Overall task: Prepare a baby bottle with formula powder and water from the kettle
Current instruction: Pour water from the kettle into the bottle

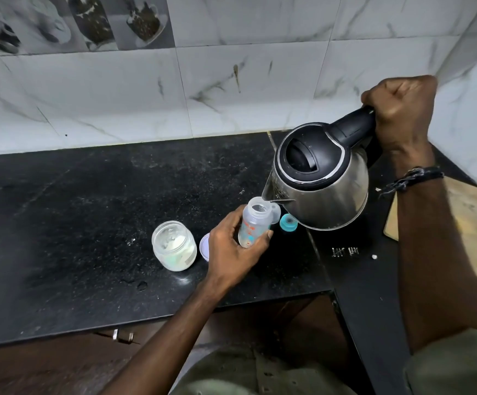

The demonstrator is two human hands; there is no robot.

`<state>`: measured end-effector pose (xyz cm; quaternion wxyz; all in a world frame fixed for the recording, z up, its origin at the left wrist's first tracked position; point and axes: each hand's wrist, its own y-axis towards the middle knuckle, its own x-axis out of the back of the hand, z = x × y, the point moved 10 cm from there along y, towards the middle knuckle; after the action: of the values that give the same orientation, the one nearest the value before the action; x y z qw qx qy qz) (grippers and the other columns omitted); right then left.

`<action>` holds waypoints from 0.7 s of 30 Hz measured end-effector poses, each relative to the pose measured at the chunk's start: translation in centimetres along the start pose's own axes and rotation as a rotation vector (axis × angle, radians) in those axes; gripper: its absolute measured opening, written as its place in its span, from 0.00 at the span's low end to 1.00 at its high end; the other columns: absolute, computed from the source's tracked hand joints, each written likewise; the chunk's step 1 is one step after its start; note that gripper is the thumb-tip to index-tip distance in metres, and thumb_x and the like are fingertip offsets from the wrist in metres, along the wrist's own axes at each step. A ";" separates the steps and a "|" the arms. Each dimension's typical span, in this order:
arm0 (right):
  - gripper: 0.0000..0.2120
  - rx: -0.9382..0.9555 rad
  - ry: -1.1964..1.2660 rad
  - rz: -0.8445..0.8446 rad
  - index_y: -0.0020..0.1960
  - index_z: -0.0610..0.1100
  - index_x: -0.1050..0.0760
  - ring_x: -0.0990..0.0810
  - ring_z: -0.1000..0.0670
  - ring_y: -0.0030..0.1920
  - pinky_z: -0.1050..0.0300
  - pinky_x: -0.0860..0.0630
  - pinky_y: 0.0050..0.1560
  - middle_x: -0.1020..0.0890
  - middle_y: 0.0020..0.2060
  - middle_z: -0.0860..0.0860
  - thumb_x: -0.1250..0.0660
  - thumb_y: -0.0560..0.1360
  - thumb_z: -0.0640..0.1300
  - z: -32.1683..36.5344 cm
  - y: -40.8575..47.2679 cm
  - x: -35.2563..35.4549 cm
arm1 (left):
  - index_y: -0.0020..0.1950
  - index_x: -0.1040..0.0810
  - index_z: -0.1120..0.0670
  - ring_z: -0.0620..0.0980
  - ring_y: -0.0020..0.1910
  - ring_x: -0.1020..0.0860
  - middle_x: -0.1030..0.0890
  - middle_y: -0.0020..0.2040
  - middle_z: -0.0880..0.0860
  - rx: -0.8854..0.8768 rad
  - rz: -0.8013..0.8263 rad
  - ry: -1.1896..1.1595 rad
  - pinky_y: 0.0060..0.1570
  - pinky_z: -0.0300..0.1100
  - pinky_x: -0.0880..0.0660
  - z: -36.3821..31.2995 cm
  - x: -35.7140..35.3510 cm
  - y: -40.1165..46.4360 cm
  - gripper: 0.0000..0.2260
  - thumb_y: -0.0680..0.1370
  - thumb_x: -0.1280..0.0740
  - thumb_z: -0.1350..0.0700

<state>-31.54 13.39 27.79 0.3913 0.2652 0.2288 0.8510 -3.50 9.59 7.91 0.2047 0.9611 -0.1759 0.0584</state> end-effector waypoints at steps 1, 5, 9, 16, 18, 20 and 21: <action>0.18 0.010 -0.011 0.003 0.30 0.24 0.30 0.38 0.47 0.30 0.49 0.43 0.30 0.36 0.23 0.39 0.35 0.66 0.41 0.2 0.1 -0.1 | 0.64 0.19 0.49 0.40 0.54 0.17 0.14 0.55 0.44 0.001 0.001 0.002 0.54 0.37 0.21 0.0 -0.1 0.0 0.21 0.72 0.22 0.58; 0.16 0.047 -0.054 0.024 0.29 0.27 0.31 0.40 0.48 0.27 0.51 0.44 0.29 0.35 0.24 0.39 0.35 0.66 0.40 0.9 0.4 -0.6 | 0.65 0.19 0.50 0.41 0.55 0.17 0.15 0.56 0.42 -0.002 0.012 0.010 0.53 0.34 0.23 -0.3 -0.2 0.1 0.22 0.72 0.21 0.61; 0.15 0.065 -0.054 0.039 0.27 0.30 0.32 0.41 0.49 0.26 0.54 0.45 0.28 0.36 0.19 0.51 0.35 0.67 0.40 1.1 0.7 -0.9 | 0.66 0.18 0.55 0.42 0.56 0.17 0.14 0.58 0.45 0.003 -0.008 0.022 0.54 0.35 0.22 -0.2 0.1 0.2 0.23 0.72 0.21 0.58; 0.16 0.084 -0.069 0.053 0.27 0.30 0.33 0.41 0.50 0.26 0.53 0.45 0.28 0.38 0.21 0.46 0.35 0.66 0.41 1.7 1.0 -1.6 | 0.66 0.18 0.55 0.43 0.55 0.16 0.14 0.58 0.47 0.008 -0.029 0.018 0.53 0.36 0.22 -0.3 0.4 0.2 0.24 0.71 0.23 0.52; 0.16 0.093 -0.079 0.054 0.27 0.29 0.33 0.41 0.48 0.26 0.51 0.45 0.28 0.36 0.25 0.39 0.36 0.66 0.40 2.1 1.0 -1.7 | 0.66 0.18 0.55 0.44 0.55 0.16 0.14 0.58 0.47 0.006 -0.038 0.017 0.54 0.37 0.21 -0.3 0.5 0.2 0.24 0.71 0.24 0.50; 0.16 0.097 -0.081 0.057 0.28 0.29 0.33 0.41 0.47 0.27 0.49 0.44 0.28 0.36 0.26 0.37 0.36 0.66 0.40 2.4 1.0 -1.8 | 0.66 0.18 0.55 0.44 0.55 0.16 0.14 0.58 0.47 0.005 -0.048 0.017 0.55 0.39 0.20 -0.3 0.7 0.2 0.24 0.71 0.23 0.50; 0.16 0.097 -0.082 0.061 0.28 0.28 0.33 0.41 0.47 0.27 0.49 0.44 0.28 0.37 0.26 0.37 0.36 0.66 0.40 2.4 1.0 -1.9 | 0.66 0.18 0.55 0.44 0.56 0.16 0.14 0.58 0.47 0.004 -0.051 0.017 0.55 0.40 0.20 -0.3 0.7 0.3 0.24 0.71 0.23 0.51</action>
<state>-29.54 11.74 29.73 0.3608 0.3253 0.2453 0.8389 -2.94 9.24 8.42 0.2054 0.9652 -0.1496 0.0618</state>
